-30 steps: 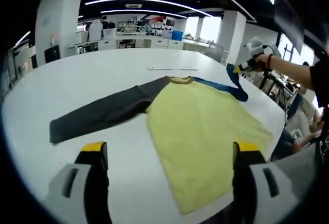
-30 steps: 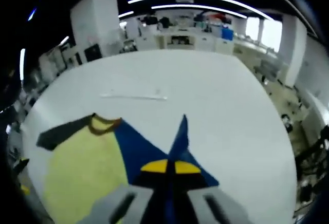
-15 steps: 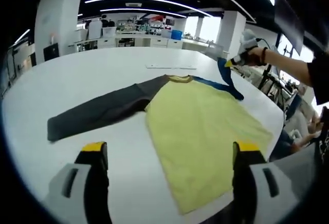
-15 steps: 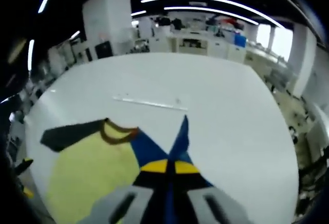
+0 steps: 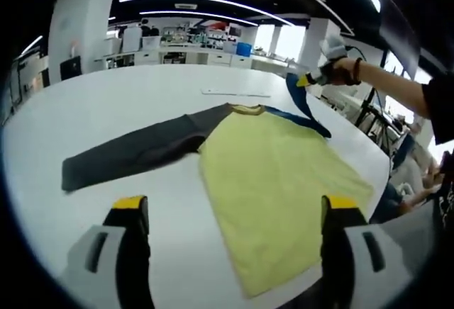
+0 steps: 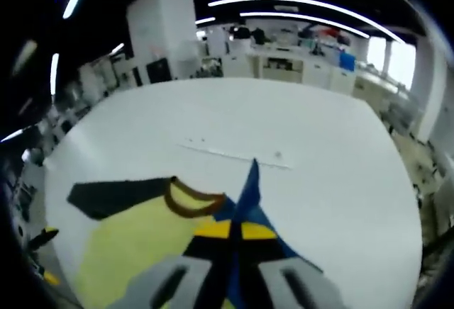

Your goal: Fold the garment on the visible template until the final outline fits inside the template.

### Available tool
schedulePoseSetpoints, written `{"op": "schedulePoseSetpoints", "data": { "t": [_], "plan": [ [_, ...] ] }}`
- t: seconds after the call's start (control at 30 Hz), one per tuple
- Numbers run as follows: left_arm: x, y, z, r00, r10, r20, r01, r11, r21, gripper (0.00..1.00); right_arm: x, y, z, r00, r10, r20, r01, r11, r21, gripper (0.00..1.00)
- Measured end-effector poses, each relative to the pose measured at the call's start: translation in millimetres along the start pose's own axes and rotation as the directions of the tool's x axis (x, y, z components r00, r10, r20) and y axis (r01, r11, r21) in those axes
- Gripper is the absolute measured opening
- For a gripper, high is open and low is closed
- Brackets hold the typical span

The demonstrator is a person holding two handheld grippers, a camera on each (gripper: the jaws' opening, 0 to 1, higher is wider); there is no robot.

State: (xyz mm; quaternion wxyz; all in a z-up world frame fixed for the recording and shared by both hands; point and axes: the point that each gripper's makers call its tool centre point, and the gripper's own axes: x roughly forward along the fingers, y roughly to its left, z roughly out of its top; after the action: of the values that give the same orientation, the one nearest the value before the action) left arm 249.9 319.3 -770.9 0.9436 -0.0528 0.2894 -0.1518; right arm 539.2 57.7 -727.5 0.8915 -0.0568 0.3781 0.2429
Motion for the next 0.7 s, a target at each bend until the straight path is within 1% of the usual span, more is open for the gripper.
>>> {"op": "schedulePoseSetpoints", "data": {
  "t": [0.17,0.3,0.43,0.47,0.5,0.6,0.7],
  "plan": [
    [-0.4,-0.3,-0.6,1.000,0.002,0.003,-0.002,1.000,-0.009,0.99,1.5,18.3,5.7,1.000,0.016,0.001,-0.016,0.999,-0.028,0.00],
    [-0.5,0.2,-4.0,1.000,0.003,-0.003,-0.003,1.000,-0.014,0.99,5.2,28.5,11.7,0.999,0.038,0.010,-0.038,0.999,-0.032,0.00],
    [-1.8,0.3,-6.2,1.000,0.008,-0.005,-0.008,1.000,-0.019,0.99,5.6,45.0,13.8,0.998,0.057,0.019,-0.056,0.998,-0.036,0.00],
    [-2.0,0.3,-6.4,1.000,0.009,-0.005,-0.009,1.000,-0.020,0.99,12.2,43.2,19.5,0.998,0.063,0.021,-0.063,0.997,-0.036,0.00],
    [-2.0,1.7,-6.3,1.000,0.012,-0.004,-0.012,1.000,-0.021,0.99,14.0,44.9,21.0,0.997,0.069,0.022,-0.068,0.997,-0.037,0.00],
    [-1.8,2.6,-7.6,1.000,0.014,-0.007,-0.014,1.000,-0.025,0.99,16.0,55.8,23.0,0.996,0.090,0.023,-0.089,0.995,-0.042,0.00],
    [-1.9,2.8,-8.1,1.000,0.016,-0.009,-0.016,1.000,-0.025,0.99,11.5,70.6,19.8,0.993,0.110,0.030,-0.109,0.993,-0.049,0.00]
  ]
}}
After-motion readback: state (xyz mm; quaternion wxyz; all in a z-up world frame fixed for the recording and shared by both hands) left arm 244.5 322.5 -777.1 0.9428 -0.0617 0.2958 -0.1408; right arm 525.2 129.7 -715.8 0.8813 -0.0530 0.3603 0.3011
